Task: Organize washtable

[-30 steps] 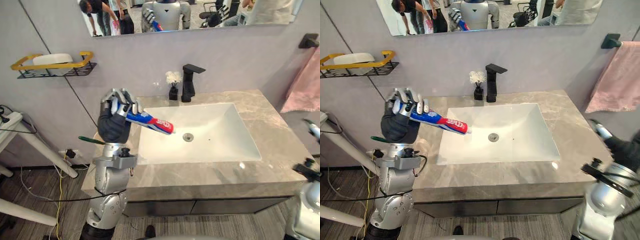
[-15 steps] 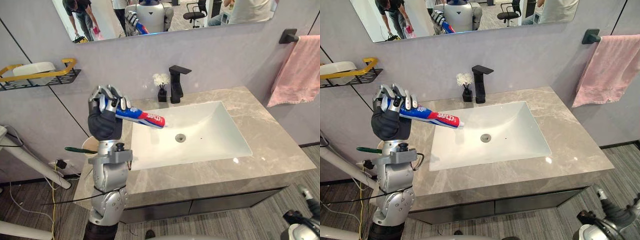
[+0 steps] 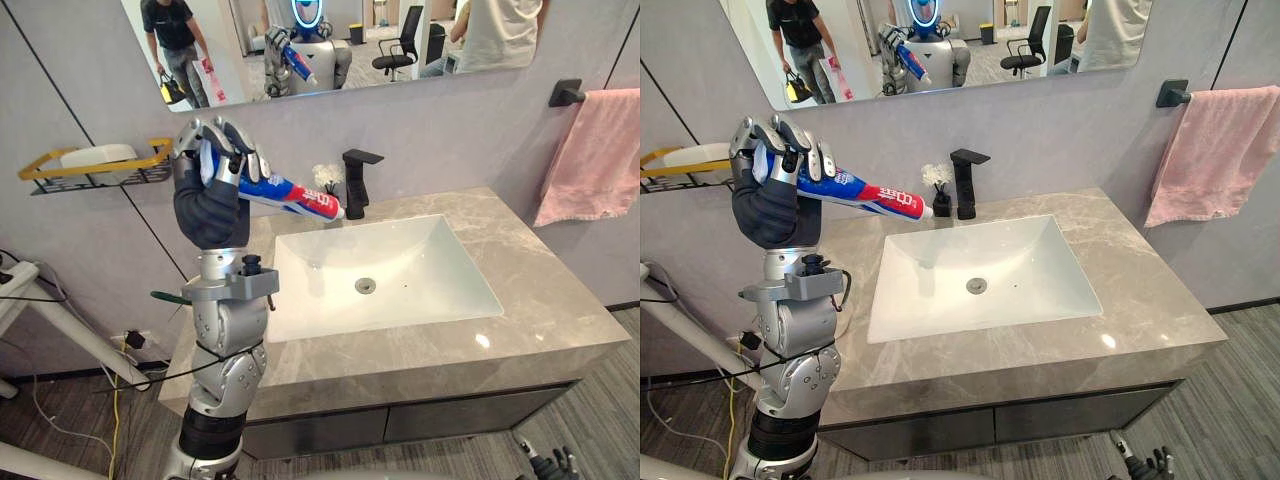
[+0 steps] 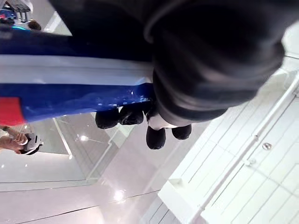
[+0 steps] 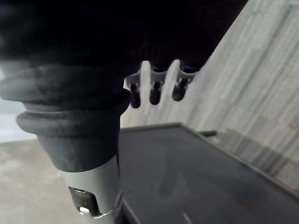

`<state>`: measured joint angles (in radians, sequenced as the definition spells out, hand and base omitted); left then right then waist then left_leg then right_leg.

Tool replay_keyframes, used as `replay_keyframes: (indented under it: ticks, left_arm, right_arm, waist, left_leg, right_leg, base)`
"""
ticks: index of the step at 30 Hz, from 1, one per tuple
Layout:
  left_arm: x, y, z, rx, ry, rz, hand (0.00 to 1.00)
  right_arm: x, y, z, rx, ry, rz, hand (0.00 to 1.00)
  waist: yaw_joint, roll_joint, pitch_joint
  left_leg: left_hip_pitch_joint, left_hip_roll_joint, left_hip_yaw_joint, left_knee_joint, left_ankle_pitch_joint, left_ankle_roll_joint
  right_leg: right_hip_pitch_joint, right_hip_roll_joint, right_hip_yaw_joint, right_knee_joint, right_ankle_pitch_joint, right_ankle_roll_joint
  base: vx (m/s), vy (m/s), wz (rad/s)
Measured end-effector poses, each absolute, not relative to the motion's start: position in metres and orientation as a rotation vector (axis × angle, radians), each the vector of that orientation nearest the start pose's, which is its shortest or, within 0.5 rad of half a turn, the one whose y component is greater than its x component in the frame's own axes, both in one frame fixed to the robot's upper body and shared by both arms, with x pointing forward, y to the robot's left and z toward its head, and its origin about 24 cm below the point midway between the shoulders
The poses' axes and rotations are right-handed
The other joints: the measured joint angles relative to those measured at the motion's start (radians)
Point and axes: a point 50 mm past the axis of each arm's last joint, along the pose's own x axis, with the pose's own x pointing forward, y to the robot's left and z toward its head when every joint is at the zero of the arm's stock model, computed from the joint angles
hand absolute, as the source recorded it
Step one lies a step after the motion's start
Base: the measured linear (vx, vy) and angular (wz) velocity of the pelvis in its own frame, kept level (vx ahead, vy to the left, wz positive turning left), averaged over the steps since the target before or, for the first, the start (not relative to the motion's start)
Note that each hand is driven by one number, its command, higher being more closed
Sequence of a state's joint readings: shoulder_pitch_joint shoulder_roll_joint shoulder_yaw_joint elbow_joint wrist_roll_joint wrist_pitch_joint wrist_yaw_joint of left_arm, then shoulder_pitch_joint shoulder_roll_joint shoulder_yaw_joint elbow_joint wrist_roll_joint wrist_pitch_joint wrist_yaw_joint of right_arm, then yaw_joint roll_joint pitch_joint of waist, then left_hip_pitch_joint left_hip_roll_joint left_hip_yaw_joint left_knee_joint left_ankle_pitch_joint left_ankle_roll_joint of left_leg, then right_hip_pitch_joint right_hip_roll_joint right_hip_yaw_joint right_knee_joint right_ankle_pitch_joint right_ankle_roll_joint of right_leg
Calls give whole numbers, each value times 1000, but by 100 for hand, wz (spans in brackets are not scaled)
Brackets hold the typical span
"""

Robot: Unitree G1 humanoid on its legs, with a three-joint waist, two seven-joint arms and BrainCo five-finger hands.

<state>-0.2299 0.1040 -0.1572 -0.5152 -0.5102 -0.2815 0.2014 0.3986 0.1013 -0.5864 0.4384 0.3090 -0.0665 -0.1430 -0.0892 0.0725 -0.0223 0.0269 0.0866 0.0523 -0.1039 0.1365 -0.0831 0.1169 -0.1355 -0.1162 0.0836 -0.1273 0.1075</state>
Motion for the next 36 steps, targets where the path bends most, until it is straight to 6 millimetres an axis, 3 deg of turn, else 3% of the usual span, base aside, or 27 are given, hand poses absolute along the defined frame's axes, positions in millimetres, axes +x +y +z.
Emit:
replay_keyframes:
  ticks: [4, 8, 16, 25, 36]
  left_arm:
    - [228, 134, 232, -445, -938, -173, 100]
    - [235, 157, 234, -284, -961, -76, 100]
    - [238, 192, 225, -161, -923, 118, 100]
    - [240, 208, 185, -94, -724, 204, 100]
    - [239, 210, 157, -69, -583, 234, 100]
  right_arm:
    - [25, -251, -125, 413, 771, -977, 0]
    - [13, -241, -139, 451, 865, -939, 0]
    - [15, -236, -142, 458, 886, -879, 0]
    - [19, -235, -142, 438, 887, -817, 0]
    - [28, -226, -142, 421, 887, -749, 0]
  waist:
    - [6, -1, 0]
    - [21, -7, 1]
    - [34, -24, 1]
    - [47, -29, 9]
    - [48, -49, 40]
  left_leg:
    - [-11, 0, -17, 0, 2, 0]
    - [-12, -3, -33, 0, 7, 0]
    - [-14, -18, -69, 0, 11, 6]
    - [-13, -17, -72, 0, 14, 3]
    - [-15, -18, -74, 0, 12, 7]
  right_leg:
    - [2, 1, -23, 1, -2, -3]
    - [21, 0, -45, -5, -4, -1]
    - [36, -9, -75, 3, -24, 2]
    - [38, -8, -76, 5, -32, -1]
    - [38, -8, -81, 4, -34, -3]
  base:
    - [-31, -12, 18]
    - [-1, -6, 15]
    - [29, -10, 15]
    - [3, -2, 0]
    - [0, 0, 0]
